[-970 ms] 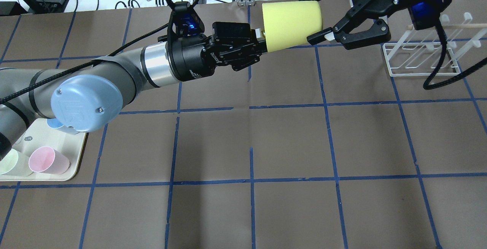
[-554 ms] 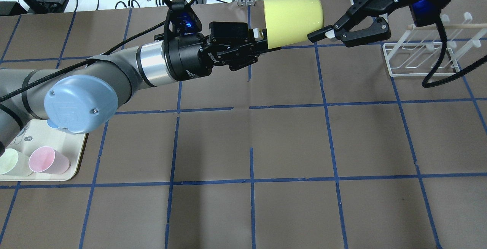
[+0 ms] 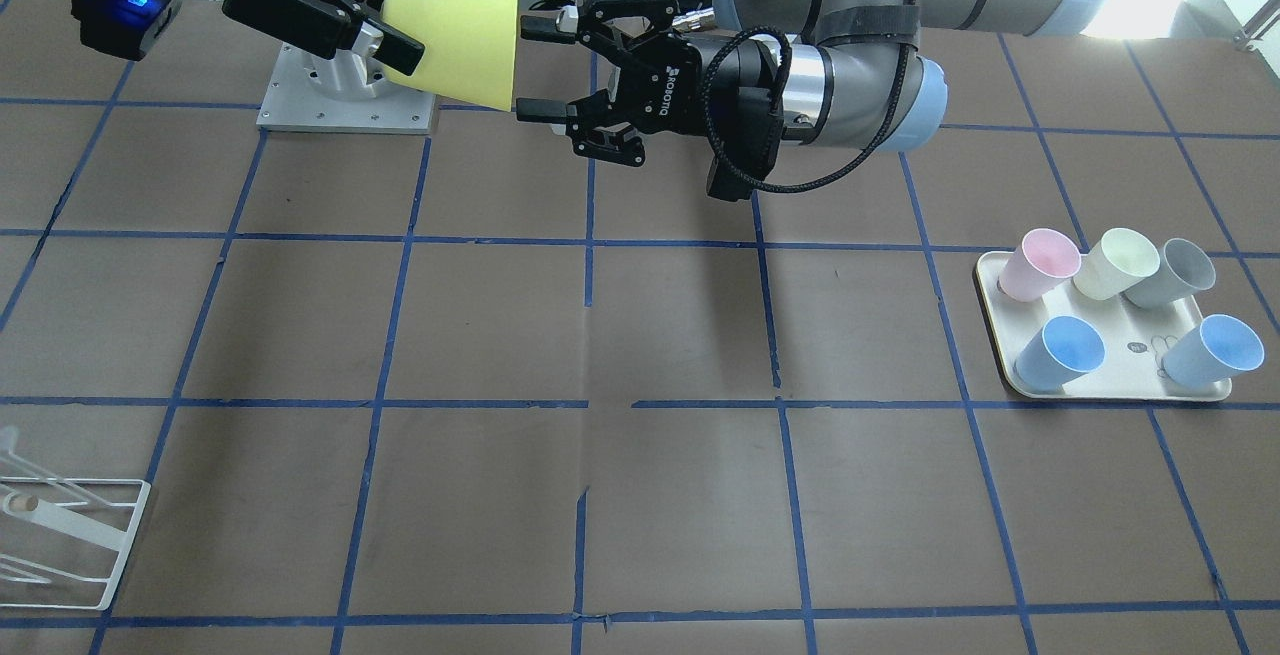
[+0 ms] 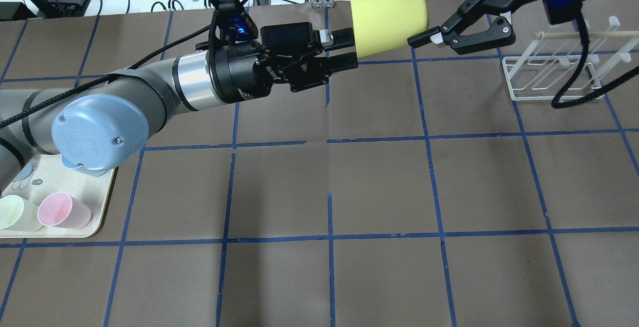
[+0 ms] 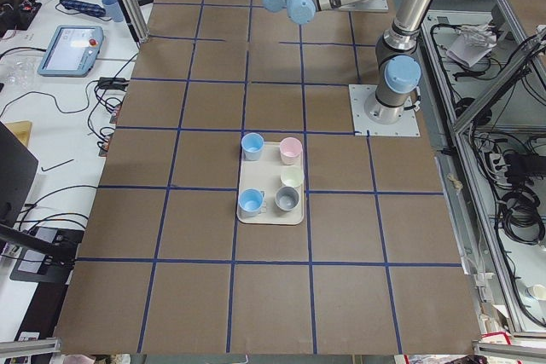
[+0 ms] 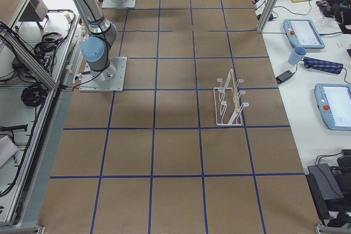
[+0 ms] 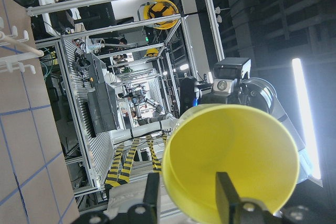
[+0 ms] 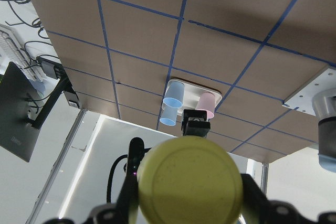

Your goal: Transfer IKEA cup to right arm and place on rack

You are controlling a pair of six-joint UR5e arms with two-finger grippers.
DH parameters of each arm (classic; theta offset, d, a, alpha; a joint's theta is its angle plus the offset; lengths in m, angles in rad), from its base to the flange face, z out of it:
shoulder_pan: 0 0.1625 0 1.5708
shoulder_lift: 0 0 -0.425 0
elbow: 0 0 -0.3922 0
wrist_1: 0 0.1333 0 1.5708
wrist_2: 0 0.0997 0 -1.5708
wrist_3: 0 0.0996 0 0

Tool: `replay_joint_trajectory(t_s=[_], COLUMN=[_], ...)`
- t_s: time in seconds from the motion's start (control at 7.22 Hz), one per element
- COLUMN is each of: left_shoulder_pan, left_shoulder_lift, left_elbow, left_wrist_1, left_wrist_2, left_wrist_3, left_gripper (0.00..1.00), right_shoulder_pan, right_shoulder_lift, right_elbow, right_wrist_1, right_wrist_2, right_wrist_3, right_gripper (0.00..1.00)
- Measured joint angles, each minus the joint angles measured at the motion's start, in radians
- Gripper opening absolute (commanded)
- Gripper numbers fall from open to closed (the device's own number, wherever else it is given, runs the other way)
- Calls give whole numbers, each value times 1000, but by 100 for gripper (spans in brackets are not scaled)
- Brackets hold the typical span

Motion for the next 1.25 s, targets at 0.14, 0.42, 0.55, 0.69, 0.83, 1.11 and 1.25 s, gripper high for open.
replay_joint_trajectory(t_s=[0.14,0.42,0.55,0.69,0.83,1.11,1.25], left_shoulder_pan=[27,96,146,183,199,191,172], left_shoulder_lift=[1,1,4,4,-4,-23,-26], left_elbow=[3,9,21,46,77,106,112], left_wrist_1=[0,0,2,24,96,347,425], left_wrist_2=[39,135,240,367,523,864,1029], left_wrist_3=[-1,-3,-13,-49,-133,-381,-445], left_gripper=[100,100,100,100,100,100,100], right_shoulder_pan=[-2,-5,-5,-4,-2,0,0], right_shoulder_lift=[0,-1,-4,-7,-10,-16,-16], right_elbow=[0,0,-1,-5,-10,-11,-6], right_wrist_1=[-51,-164,-193,-203,-203,-196,-196], right_wrist_2=[-40,-166,-247,-343,-453,-652,-757], right_wrist_3=[-10,-50,-121,-232,-363,-624,-771], right_gripper=[13,13,14,14,14,11,10])
